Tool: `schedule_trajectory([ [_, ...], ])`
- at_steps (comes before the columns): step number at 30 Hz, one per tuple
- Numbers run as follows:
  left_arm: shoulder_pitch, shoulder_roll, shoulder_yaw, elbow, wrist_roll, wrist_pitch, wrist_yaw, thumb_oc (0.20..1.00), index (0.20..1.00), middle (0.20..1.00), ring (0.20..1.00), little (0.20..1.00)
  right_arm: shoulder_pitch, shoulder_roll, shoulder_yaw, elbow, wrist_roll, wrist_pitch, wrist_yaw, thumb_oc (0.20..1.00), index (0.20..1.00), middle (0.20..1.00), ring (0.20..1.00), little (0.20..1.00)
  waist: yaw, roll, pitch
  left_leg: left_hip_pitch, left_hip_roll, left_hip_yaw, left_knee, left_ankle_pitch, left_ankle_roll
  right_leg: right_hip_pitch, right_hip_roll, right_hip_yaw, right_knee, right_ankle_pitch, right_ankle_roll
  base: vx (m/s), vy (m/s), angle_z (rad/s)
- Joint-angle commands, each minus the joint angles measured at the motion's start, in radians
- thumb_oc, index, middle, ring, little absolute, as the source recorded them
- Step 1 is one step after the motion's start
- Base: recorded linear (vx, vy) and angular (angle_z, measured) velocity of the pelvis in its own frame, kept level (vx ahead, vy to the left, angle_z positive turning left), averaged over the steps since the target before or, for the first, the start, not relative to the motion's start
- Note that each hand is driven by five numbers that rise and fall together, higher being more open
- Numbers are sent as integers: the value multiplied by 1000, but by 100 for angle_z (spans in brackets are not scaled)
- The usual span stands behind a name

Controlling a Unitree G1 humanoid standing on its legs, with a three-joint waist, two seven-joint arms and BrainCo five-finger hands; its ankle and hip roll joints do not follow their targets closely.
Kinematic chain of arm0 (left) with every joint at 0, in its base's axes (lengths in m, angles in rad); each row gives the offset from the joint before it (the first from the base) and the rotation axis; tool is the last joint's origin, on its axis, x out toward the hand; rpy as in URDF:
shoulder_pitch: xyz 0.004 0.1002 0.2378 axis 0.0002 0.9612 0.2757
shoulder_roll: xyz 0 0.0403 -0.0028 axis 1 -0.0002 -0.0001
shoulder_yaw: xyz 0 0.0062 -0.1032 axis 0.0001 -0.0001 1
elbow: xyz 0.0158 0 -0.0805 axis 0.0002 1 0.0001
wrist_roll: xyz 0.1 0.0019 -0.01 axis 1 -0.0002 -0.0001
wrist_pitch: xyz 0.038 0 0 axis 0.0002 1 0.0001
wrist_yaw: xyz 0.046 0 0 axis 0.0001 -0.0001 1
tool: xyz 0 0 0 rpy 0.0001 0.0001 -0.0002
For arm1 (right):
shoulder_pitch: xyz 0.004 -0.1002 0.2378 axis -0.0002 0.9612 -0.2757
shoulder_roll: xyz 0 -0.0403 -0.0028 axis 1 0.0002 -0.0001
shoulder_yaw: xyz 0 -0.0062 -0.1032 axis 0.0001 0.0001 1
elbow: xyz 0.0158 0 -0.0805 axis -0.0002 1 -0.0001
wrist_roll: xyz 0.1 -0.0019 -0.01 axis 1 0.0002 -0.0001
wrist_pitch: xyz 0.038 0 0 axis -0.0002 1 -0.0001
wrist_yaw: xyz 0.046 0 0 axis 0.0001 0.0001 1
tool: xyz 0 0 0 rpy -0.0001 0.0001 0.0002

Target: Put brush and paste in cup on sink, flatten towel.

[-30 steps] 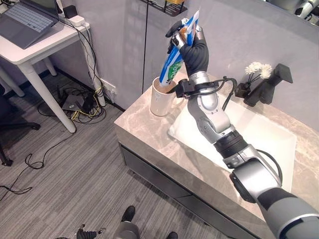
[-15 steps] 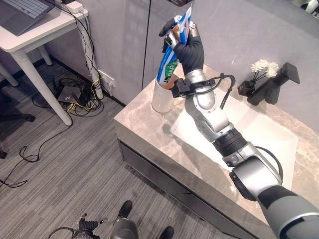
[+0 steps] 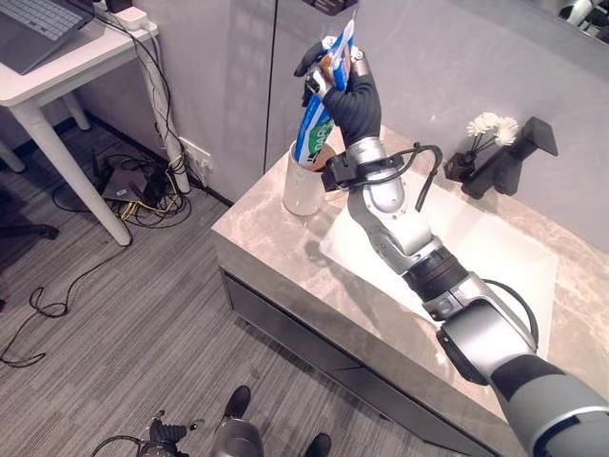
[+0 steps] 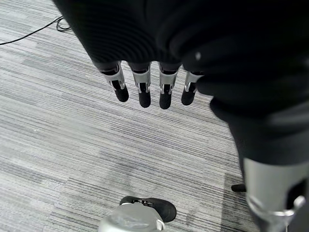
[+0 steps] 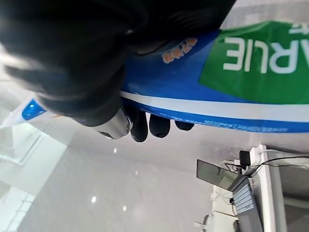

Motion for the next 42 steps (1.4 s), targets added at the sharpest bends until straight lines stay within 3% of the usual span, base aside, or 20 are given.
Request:
schedule_trajectory([
  [1,-19,30,-11,90,16,-7,19,1000,1000,1000,1000,1000,-84,-26,-26,-1,-43,-36,-12,200,200,200,200,200,9,-17,1,-37,-42,-2,-16,14,52,63,-110,0,-1,90,65,0,0,0],
  [12,-19,15,-36,83,20,-9,12,1000,1000,1000,1000,1000,-65,-23,-1,37,-62,-12,7,200,200,200,200,200,5,-8,-3,-42,-45,-6,-16,14,55,60,-111,0,-1,95,68,0,0,0],
  [36,-40,5,-79,50,18,-22,10,1000,1000,1000,1000,1000,-43,-34,-1,71,-111,3,-15,200,200,200,200,200,23,-20,32,-84,-54,-23,-16,23,58,29,-104,-9,-1,107,72,-4,1,3],
  [38,-40,3,-81,47,16,-21,7,1000,1000,1000,1000,1000,-41,-31,0,77,-102,4,-9,1000,1000,1000,1000,1000,21,-18,30,-81,-52,-19,-16,23,57,31,-103,-7,-1,105,71,0,0,0],
  [42,-36,0,-86,44,17,-25,2,1000,1000,1000,1000,1000,-45,-34,3,79,-88,0,5,1000,1000,1000,1000,1000,22,-12,28,-80,-50,-18,-16,24,54,34,-101,-10,-1,99,69,0,0,0],
])
